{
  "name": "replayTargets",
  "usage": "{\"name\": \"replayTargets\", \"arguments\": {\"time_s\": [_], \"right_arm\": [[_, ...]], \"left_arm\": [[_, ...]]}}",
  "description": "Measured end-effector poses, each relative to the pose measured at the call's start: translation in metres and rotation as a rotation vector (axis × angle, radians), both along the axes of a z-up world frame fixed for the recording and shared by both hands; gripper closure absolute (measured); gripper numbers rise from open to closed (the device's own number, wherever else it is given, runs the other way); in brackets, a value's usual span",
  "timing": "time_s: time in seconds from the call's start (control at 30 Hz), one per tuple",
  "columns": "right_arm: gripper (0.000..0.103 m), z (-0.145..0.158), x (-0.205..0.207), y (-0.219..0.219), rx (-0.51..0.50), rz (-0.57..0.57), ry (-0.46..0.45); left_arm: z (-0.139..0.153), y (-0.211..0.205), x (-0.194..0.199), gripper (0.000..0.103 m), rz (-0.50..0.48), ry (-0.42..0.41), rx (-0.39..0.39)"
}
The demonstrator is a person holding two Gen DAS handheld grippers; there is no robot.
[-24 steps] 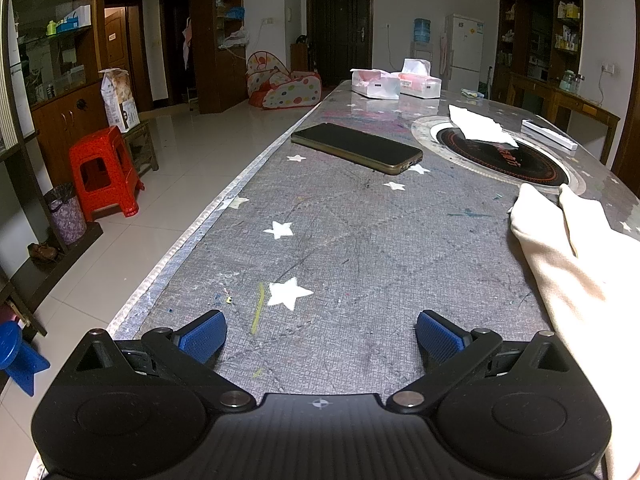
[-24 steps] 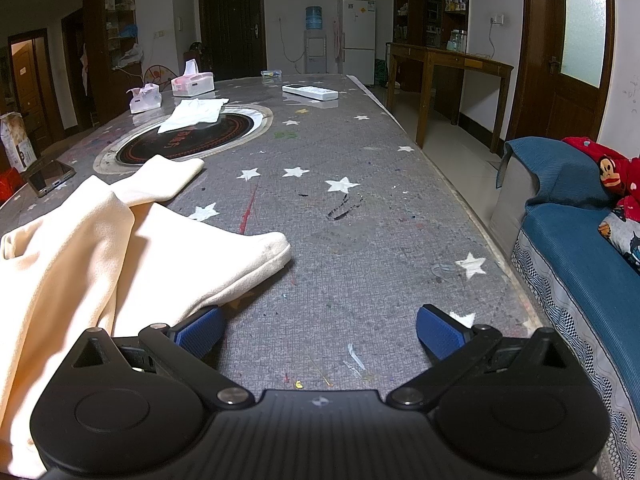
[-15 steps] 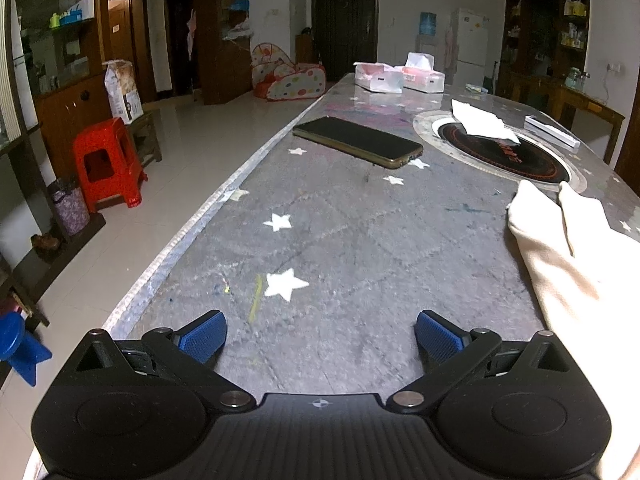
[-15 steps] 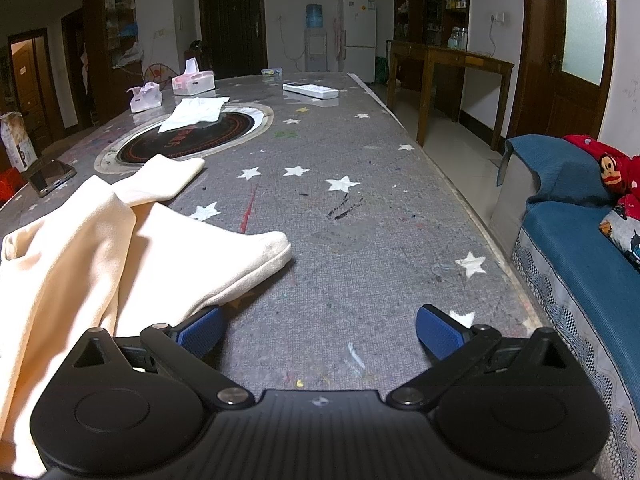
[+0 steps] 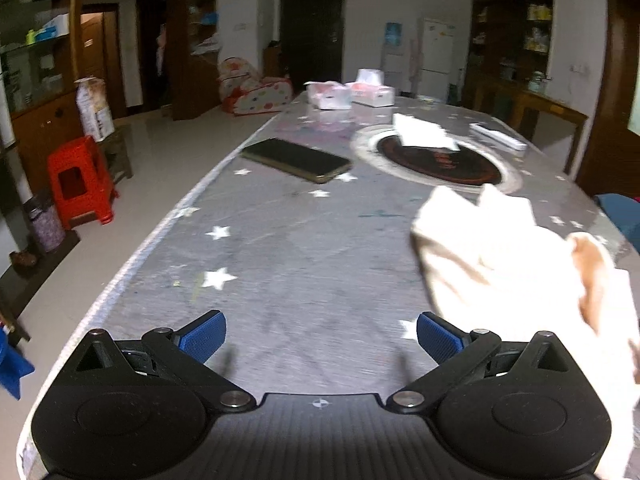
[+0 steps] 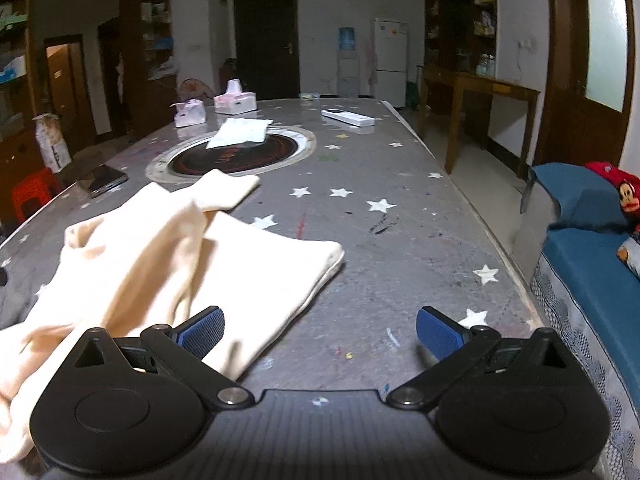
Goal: Fold clothes
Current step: 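Move both grippers toward the crumpled cream shirt on the table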
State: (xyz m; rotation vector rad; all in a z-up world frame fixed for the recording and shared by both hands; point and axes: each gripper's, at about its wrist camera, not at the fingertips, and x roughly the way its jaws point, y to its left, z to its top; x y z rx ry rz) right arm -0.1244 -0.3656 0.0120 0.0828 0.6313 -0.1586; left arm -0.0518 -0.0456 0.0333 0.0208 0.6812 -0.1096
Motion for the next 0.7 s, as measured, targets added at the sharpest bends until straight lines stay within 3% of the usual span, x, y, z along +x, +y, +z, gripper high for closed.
{"name": "replayTargets", "arguments": {"time_s": [0.7], "right_arm": [[0.0, 0.015, -0.04, 0.022, 0.053, 0.067, -0.034]], "left_arm": [[0.018, -0.048, -0.04, 0.0, -0.083, -0.031, 0.004]]}}
